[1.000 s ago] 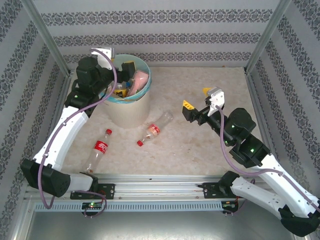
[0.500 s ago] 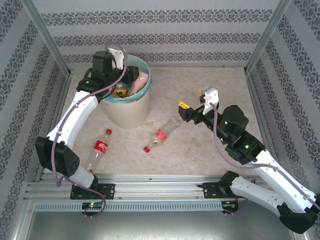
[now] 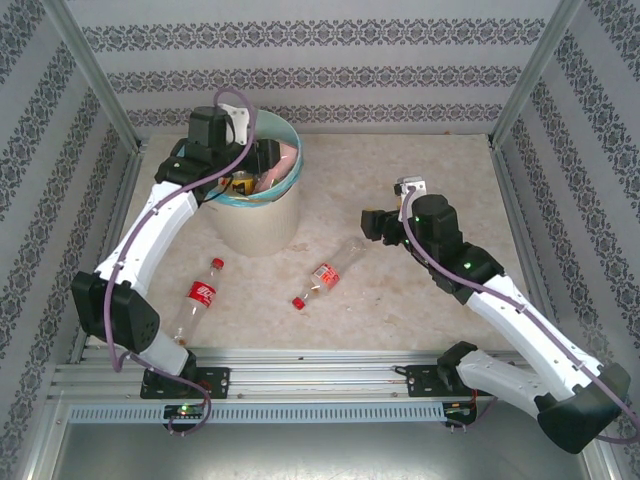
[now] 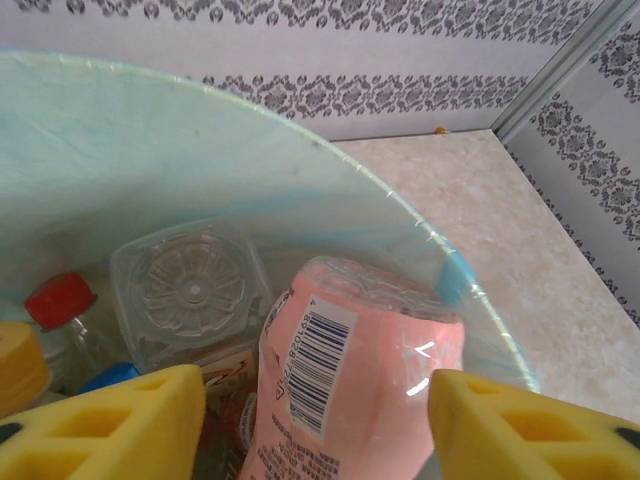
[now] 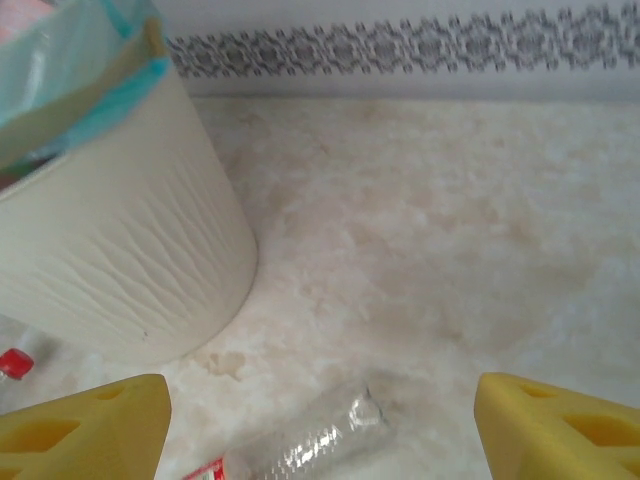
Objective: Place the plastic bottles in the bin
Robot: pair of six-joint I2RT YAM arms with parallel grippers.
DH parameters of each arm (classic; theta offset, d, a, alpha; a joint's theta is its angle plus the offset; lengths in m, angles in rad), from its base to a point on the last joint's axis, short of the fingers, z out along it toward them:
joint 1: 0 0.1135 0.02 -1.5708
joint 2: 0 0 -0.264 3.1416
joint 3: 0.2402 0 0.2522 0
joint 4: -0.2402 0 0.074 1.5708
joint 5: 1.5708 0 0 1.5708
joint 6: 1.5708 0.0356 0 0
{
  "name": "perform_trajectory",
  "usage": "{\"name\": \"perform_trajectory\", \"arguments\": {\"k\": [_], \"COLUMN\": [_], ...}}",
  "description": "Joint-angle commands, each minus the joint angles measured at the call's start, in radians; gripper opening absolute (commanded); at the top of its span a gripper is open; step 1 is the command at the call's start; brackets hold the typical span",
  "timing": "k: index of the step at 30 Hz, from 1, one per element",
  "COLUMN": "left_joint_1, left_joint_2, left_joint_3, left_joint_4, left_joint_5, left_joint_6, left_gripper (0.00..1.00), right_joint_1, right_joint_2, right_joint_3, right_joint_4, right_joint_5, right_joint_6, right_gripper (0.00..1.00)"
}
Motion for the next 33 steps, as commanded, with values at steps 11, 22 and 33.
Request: {"name": "perform_trajectory", "arguments": {"k": [11, 22, 33], "left_joint_1": [-0.420, -0.564, -0.590], "left_joint_2": [-0.152, 0.111, 0.390], "left_joint_3": [0.165, 0.112, 0.089], "left_joint_4": [-0.312, -0.400, -0.337], "left_joint_5": [-0.344, -0.307, -0.339], "left_joint_6": [0.124, 0.075, 0.079], "left_gripper": [0.74, 0.77, 0.78], "right_joint_1": [-0.182, -0.314, -0.327], "right_joint_2": [0.034, -0.077, -0.151], "right_joint_3": [0.049, 0.065, 0.017], "right_joint_4": [-0.333, -0.436, -0.438], "right_joint_5": [-0.074, -0.100, -0.132], "right_joint_6": [0.186, 0.133, 0.142], "right_gripper": [0.80, 0.79, 0.78]}}
